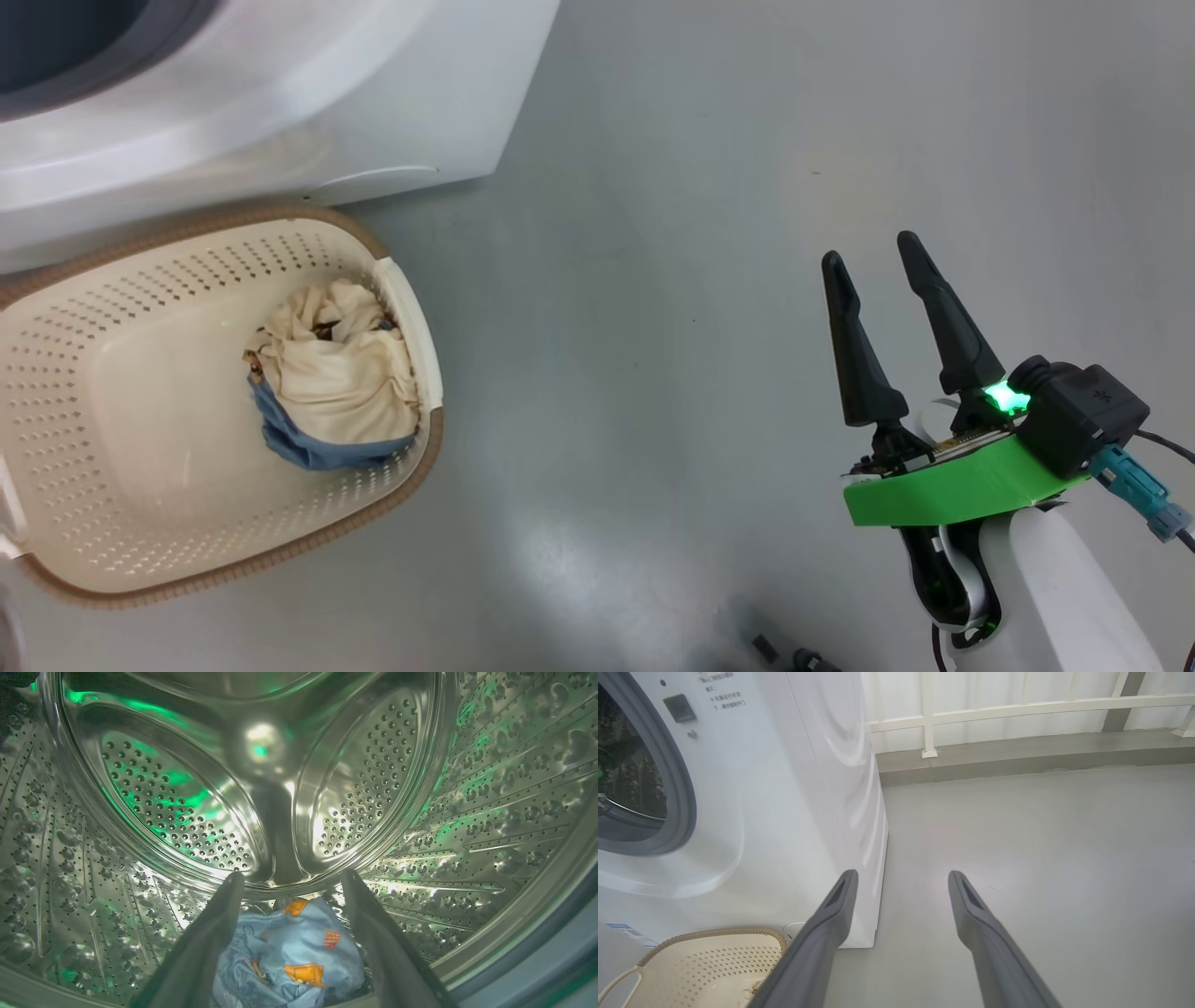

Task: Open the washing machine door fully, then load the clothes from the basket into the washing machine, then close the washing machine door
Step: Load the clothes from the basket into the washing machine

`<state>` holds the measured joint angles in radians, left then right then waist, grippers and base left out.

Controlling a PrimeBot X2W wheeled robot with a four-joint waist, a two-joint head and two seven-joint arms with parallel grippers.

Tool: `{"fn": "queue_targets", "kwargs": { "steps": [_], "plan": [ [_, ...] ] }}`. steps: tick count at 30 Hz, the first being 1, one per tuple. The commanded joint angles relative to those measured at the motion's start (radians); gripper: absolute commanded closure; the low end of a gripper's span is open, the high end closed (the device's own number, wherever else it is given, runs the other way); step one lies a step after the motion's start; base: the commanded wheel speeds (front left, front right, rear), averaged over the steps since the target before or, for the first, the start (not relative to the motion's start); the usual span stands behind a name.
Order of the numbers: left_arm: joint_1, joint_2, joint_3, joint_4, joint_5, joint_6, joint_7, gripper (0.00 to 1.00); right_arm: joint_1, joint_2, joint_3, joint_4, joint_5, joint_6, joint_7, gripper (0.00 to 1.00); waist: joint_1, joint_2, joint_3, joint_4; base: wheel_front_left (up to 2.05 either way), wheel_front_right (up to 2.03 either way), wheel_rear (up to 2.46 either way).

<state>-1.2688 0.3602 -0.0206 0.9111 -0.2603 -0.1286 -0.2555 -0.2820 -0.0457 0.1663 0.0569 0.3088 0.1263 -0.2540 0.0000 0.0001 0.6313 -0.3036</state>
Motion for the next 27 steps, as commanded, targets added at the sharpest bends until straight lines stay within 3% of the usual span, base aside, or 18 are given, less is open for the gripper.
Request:
{"fn": "queue_targets", "kwargs": {
  "steps": [1,12,27],
  "plan": [
    [0.006,0.043,0.017,-0.024,0.009,-0.002,-0.006,0.0,-0.008,-0.005,0.021,-0.024,0.003,0.004,-0.008,0.0,0.0,-0.0001,-0.006,0.006,0.0,0.0,0.0],
    [0.102,-0.007,0.061,-0.087,0.004,-0.002,-0.006,0.0,-0.012,-0.005,0.011,-0.02,-0.018,0.004,-0.008,0.0,0.0,-0.0001,-0.049,0.046,0.0,0.0,0.0],
    [0.377,-0.107,0.094,-0.241,0.014,-0.002,-0.006,0.0,0.007,-0.049,-0.004,-0.002,-0.026,0.004,-0.008,0.0,0.0,-0.0001,-0.159,0.12,0.0,0.0,0.0]
  ]
}}
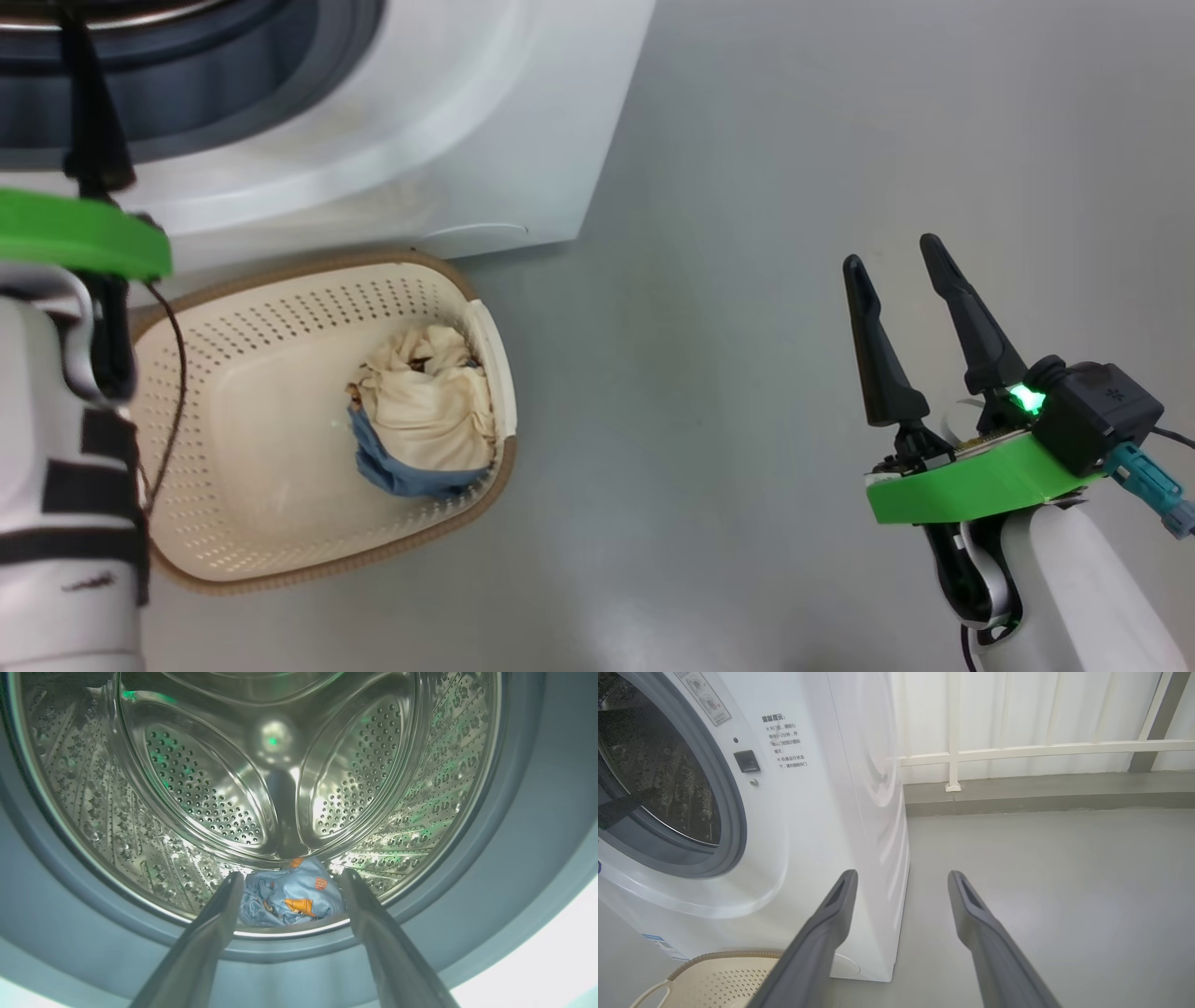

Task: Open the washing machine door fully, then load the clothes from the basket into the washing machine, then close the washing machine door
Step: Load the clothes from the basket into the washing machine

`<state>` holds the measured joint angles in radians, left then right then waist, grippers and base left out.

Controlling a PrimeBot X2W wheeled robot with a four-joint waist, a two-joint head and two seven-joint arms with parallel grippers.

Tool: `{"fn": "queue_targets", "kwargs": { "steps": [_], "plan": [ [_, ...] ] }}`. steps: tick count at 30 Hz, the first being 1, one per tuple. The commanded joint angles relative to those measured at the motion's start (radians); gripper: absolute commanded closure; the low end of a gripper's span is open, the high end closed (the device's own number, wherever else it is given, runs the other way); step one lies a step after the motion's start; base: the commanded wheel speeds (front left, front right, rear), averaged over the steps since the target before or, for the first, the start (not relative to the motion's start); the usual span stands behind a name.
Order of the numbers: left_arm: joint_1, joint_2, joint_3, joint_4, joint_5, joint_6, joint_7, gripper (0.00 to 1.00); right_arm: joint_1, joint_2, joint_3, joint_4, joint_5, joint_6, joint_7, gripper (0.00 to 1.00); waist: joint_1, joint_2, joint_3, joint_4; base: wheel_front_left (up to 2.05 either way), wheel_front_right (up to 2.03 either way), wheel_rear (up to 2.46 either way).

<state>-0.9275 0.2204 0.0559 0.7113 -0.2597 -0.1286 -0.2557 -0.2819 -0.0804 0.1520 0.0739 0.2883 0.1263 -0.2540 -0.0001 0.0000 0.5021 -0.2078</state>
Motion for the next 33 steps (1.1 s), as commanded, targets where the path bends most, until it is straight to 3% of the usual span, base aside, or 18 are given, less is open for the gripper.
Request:
{"fn": "queue_targets", "kwargs": {
  "steps": [1,20,33],
  "plan": [
    [0.036,0.033,0.017,-0.041,0.013,-0.002,-0.006,0.0,0.007,-0.014,0.011,-0.019,-0.005,0.004,-0.008,0.0,0.0001,0.0,-0.03,0.024,0.0,0.0,0.0],
    [0.368,-0.07,0.029,-0.232,0.081,-0.002,-0.006,0.0,0.103,-0.066,-0.005,0.007,0.006,0.004,-0.008,0.0,0.0001,0.0,-0.198,0.103,0.0,0.0,0.0],
    [0.582,-0.108,0.064,-0.331,0.111,-0.002,-0.006,0.0,0.197,-0.091,-0.029,0.007,0.016,0.004,-0.008,0.0,0.0001,0.0,-0.3,0.144,0.0,0.0,0.0]
  ]
}}
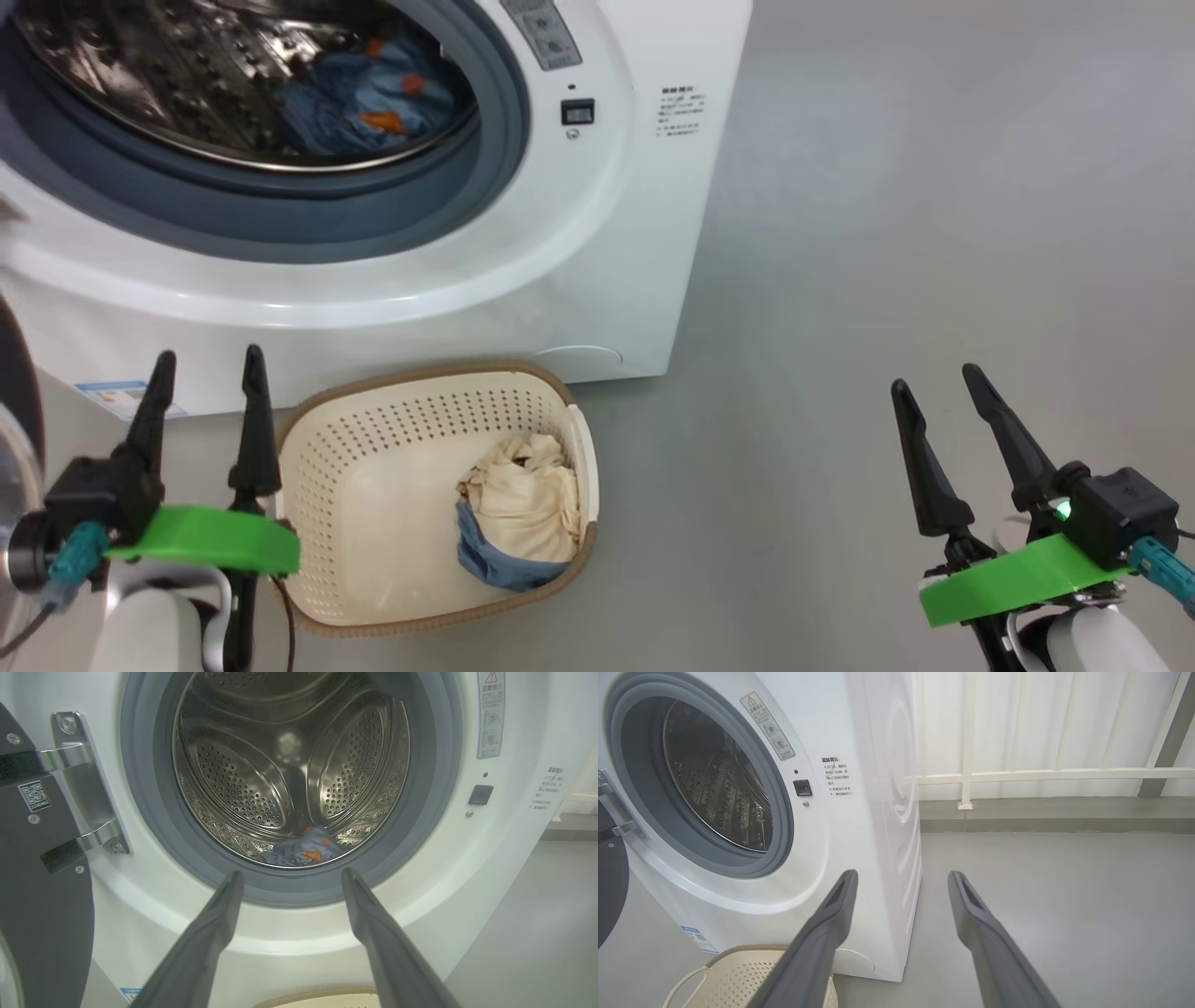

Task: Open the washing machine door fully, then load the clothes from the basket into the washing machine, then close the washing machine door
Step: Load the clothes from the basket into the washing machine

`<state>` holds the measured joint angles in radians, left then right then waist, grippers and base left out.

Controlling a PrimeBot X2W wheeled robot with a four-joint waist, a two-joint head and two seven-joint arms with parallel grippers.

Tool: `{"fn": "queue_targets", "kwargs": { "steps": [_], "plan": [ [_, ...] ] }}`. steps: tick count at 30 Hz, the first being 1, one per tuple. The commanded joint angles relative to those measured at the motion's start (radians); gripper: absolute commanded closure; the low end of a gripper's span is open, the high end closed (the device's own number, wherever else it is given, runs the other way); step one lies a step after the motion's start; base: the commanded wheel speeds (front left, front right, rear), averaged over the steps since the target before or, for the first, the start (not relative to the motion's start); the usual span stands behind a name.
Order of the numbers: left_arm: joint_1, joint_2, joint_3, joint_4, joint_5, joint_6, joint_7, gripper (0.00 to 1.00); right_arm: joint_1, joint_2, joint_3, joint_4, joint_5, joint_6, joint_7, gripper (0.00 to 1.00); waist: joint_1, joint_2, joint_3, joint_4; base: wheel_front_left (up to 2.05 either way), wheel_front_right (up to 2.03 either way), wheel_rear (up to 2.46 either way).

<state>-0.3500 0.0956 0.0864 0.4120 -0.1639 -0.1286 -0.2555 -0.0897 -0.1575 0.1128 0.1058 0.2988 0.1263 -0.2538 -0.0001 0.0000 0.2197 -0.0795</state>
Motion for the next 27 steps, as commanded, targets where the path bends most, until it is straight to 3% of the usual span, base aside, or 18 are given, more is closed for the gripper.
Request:
{"fn": "queue_targets", "kwargs": {
  "steps": [1,16,27],
  "plan": [
    [0.018,0.015,0.036,-0.039,0.017,-0.002,-0.006,0.0,0.011,-0.016,0.009,-0.024,0.006,0.004,-0.008,0.0,0.0001,0.0,-0.024,0.019,0.0,0.0,0.0],
    [0.218,-0.018,0.084,-0.19,0.029,-0.002,-0.006,0.0,0.063,-0.02,-0.013,-0.032,0.009,0.004,-0.008,0.0,0.0001,0.0,-0.07,0.048,0.0,0.0,0.0],
    [0.251,-0.031,0.1,-0.23,0.032,-0.002,-0.006,0.0,0.069,-0.017,-0.022,-0.038,0.007,0.004,-0.008,0.0,0.0001,0.0,-0.062,0.05,0.0,0.0,0.0]
  ]
}}
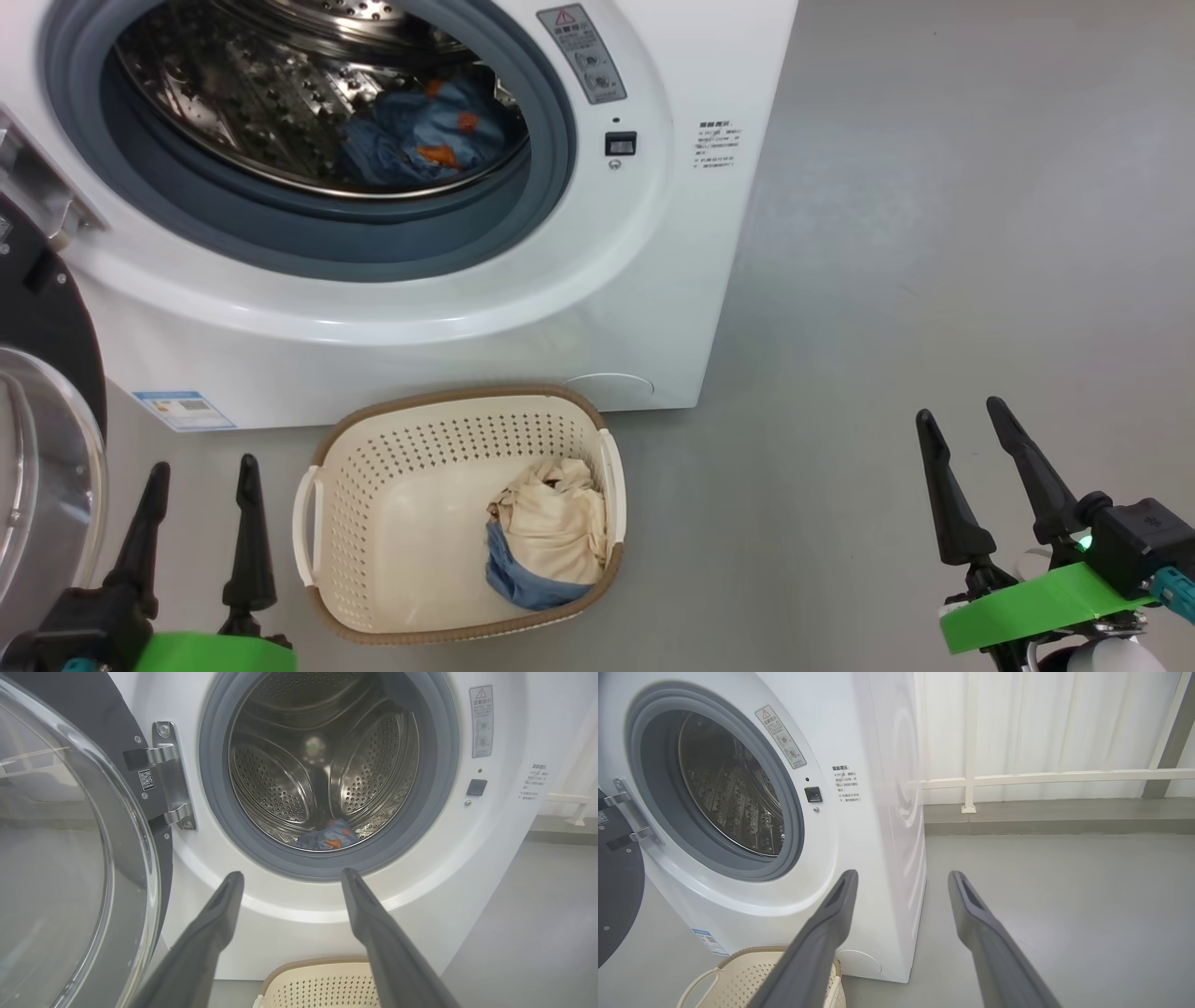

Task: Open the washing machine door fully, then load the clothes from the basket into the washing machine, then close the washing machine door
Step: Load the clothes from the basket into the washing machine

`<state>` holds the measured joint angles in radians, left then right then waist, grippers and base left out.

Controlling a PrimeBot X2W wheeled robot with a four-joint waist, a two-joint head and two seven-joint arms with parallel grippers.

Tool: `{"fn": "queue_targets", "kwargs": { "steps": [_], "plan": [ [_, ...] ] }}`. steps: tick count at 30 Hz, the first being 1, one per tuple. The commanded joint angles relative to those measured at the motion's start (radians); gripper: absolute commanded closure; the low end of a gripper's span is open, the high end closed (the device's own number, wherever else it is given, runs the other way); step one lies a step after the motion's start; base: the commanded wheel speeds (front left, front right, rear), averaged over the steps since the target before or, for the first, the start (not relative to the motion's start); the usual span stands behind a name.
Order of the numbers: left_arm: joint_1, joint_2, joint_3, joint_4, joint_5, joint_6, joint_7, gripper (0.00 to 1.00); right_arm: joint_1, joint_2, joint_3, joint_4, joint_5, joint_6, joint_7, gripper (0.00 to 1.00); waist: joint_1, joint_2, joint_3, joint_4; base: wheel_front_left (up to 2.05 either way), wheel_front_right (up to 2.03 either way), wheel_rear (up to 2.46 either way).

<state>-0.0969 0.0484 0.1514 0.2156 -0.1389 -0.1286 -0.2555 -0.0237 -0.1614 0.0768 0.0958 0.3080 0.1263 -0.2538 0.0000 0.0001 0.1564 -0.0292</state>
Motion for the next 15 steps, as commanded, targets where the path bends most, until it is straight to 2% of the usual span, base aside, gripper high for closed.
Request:
{"fn": "queue_targets", "kwargs": {
  "steps": [1,15],
  "plan": [
    [-0.003,0.016,0.036,-0.033,0.007,-0.002,-0.006,0.0,0.002,-0.013,0.014,-0.028,-0.002,0.004,-0.008,0.0,0.0,-0.0001,0.002,-0.002,0.0,0.0,0.0],
    [-0.067,0.023,-0.033,0.063,-0.034,-0.002,-0.006,0.0,-0.044,0.005,0.013,-0.046,-0.011,0.004,-0.008,0.0,0.0,-0.0001,0.102,-0.035,0.0,0.0,0.0]
  ]
}}
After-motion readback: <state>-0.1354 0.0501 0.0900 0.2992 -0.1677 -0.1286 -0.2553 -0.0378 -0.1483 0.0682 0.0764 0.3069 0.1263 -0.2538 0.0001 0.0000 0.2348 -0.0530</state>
